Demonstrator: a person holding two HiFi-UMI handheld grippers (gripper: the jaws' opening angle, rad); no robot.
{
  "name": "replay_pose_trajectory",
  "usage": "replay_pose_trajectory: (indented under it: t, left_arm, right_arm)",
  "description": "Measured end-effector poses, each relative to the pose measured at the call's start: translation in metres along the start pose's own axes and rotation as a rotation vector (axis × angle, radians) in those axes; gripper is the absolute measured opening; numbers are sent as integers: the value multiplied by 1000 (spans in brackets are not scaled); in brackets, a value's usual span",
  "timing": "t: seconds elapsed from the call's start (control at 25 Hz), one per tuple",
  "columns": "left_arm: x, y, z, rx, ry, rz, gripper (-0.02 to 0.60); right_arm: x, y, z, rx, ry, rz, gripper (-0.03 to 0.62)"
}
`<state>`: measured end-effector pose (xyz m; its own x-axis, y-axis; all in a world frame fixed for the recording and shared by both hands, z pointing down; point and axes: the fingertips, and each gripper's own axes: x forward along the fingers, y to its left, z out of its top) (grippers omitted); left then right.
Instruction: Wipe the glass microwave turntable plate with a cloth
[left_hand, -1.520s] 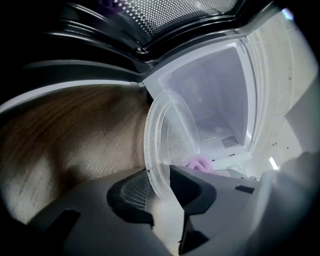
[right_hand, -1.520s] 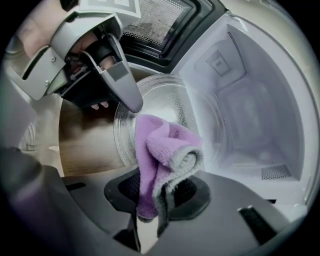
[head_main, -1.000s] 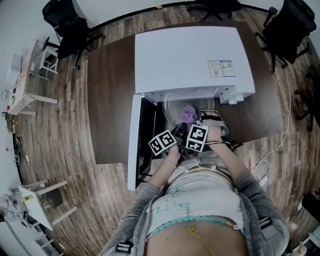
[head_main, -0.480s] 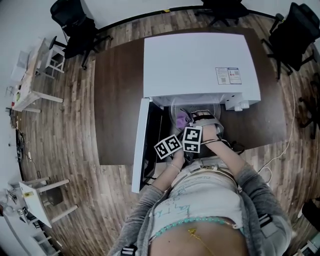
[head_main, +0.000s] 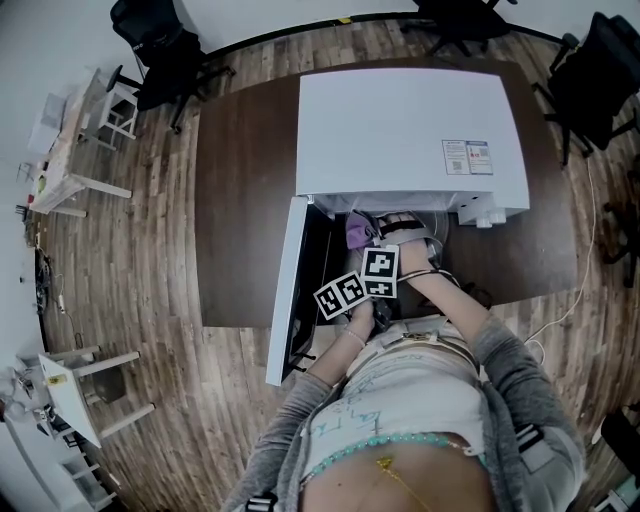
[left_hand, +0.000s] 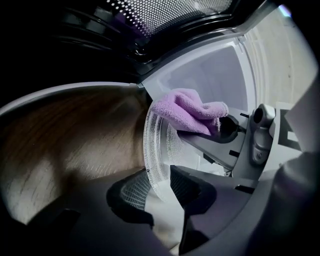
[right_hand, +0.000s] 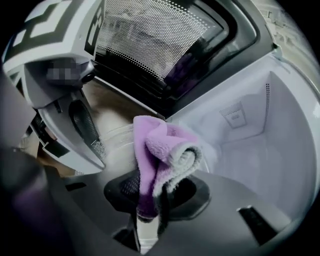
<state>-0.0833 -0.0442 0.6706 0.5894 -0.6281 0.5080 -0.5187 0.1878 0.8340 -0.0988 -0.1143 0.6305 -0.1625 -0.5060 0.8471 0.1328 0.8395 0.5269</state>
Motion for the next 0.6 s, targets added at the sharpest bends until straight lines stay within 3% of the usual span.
replay_pose_trajectory:
  t: [0.6]
  left_arm:
    - [-1,-4,2,-5,-9,-5,127]
  right_arm:
    - [8,-39,-22,143,9,-79,108]
